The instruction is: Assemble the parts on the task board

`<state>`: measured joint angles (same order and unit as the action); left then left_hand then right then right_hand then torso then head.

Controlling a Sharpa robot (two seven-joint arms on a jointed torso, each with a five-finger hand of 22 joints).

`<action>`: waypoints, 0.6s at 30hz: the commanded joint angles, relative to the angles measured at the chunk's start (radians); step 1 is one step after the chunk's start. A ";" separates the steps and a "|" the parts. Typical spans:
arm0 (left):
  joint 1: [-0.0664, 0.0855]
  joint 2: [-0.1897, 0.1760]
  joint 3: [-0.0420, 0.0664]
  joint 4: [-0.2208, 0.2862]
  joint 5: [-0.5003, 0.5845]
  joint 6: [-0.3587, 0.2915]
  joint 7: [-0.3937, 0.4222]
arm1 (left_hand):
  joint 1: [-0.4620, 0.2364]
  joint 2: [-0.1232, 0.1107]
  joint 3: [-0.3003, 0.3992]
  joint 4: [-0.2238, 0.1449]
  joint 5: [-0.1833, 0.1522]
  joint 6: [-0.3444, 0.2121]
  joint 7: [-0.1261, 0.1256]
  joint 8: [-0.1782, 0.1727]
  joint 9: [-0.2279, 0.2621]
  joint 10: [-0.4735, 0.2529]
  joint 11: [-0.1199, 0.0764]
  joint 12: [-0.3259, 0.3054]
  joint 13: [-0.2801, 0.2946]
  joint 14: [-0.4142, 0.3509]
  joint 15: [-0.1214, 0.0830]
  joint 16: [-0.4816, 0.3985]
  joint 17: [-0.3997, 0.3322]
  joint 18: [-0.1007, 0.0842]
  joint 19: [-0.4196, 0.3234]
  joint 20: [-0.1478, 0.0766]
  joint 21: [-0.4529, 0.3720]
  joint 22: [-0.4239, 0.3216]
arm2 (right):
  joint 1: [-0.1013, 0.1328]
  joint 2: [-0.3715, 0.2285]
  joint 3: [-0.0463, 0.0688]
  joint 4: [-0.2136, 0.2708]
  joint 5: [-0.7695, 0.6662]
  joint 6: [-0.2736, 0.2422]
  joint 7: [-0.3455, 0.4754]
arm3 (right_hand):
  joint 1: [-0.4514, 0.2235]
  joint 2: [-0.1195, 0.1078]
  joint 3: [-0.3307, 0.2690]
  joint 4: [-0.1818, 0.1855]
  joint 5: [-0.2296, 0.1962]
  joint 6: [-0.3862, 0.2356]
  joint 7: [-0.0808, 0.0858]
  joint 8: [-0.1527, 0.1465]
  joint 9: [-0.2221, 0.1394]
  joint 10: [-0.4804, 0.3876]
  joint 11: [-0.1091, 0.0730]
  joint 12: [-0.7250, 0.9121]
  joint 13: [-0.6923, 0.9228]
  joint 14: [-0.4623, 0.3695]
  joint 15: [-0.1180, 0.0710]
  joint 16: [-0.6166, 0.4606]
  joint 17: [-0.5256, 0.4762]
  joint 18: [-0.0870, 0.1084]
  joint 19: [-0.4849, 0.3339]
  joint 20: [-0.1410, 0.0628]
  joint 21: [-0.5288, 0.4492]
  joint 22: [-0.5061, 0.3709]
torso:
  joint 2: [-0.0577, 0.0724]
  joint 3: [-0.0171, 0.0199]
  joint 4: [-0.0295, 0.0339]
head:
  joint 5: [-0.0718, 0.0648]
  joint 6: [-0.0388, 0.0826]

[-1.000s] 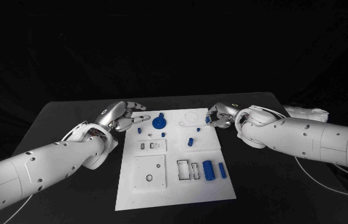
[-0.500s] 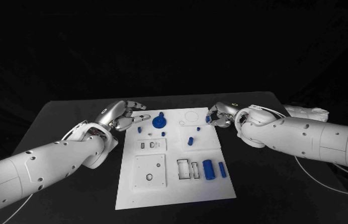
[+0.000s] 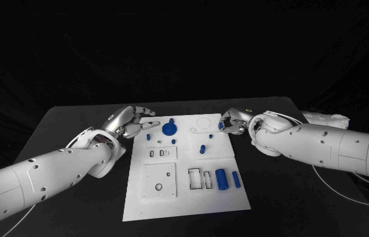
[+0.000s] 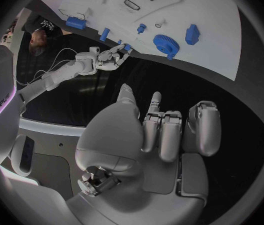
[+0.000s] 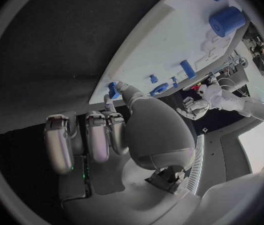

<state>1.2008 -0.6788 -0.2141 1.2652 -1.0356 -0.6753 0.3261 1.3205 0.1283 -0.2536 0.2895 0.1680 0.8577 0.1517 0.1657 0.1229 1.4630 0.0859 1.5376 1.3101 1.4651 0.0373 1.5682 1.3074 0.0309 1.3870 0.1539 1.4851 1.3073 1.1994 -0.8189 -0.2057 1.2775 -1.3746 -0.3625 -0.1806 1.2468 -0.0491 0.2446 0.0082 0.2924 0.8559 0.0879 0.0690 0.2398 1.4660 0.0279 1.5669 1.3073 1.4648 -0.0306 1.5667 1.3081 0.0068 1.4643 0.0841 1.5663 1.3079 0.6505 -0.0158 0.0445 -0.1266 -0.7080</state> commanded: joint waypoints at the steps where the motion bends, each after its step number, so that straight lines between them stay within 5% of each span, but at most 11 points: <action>1: 0.001 0.001 0.001 0.004 -0.003 0.001 0.008 | 0.010 0.001 -0.008 0.000 0.004 -0.004 -0.001 0.007 0.001 0.058 -0.004 -0.006 0.174 0.106 0.002 0.003 0.263 0.013 -0.010 0.000 -0.003 0.111 | -0.002 0.002 -0.001 -0.001 -0.009 0.007 -0.002 | 0.002 0.005 0.004 -0.001 -0.007 0.000 0.004 -0.001 -0.002 0.105 0.001 0.004 0.264 0.106 -0.001 0.004 0.263 -0.007 0.107 -0.004 0.004 0.263 | 0.000 -0.0001 0.0002 | 0.001 -0.001; 8: 0.001 0.000 0.001 0.005 -0.003 0.000 0.008 | 0.010 0.001 -0.008 0.000 0.005 -0.004 -0.001 0.007 0.001 0.059 -0.004 -0.006 0.174 0.106 0.002 0.003 0.263 0.013 -0.010 0.000 -0.004 0.111 | -0.002 0.004 -0.001 -0.003 -0.009 0.005 -0.004 | 0.003 0.007 0.005 -0.001 -0.007 0.001 0.004 -0.001 -0.003 0.105 0.002 0.004 0.264 0.106 -0.001 0.004 0.263 -0.007 0.107 -0.003 0.004 0.263 | 0.000 0.0001 -0.0001 | 0.004 -0.005; 18: 0.001 0.000 0.001 0.004 -0.003 0.001 0.007 | 0.010 0.001 -0.008 0.000 0.005 -0.004 -0.001 0.007 0.001 0.059 -0.004 -0.006 0.174 0.106 0.002 0.003 0.263 0.013 -0.009 0.000 -0.004 0.111 | -0.002 0.007 -0.001 -0.003 -0.006 -0.009 0.001 | 0.014 0.037 0.024 0.004 -0.006 0.048 -0.006 0.013 -0.005 0.105 -0.004 0.004 0.264 0.106 -0.003 0.004 0.263 -0.007 0.107 -0.004 0.004 0.263 | 0.000 0.0002 -0.0013 | 0.006 -0.007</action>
<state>1.2009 -0.6800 -0.2141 1.2671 -1.0358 -0.6753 0.3258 1.3223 0.1302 -0.2536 0.2895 0.1680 0.8577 0.1517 0.1697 0.1227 1.4641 0.0848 1.5329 1.3101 1.4651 0.0373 1.5682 1.3073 0.0309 1.3870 0.1539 1.4851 1.3074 1.1980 -0.8131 -0.2060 1.2740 -1.3736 -0.3652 -0.1810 1.2614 -0.0207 0.2642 0.0133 0.2883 0.8956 0.0833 0.0769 0.2358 1.4661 0.0280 1.5669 1.3080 1.4648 -0.0306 1.5667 1.3079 0.0068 1.4642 0.0842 1.5663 1.3076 0.6499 -0.0156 0.0433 -0.1201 -0.7145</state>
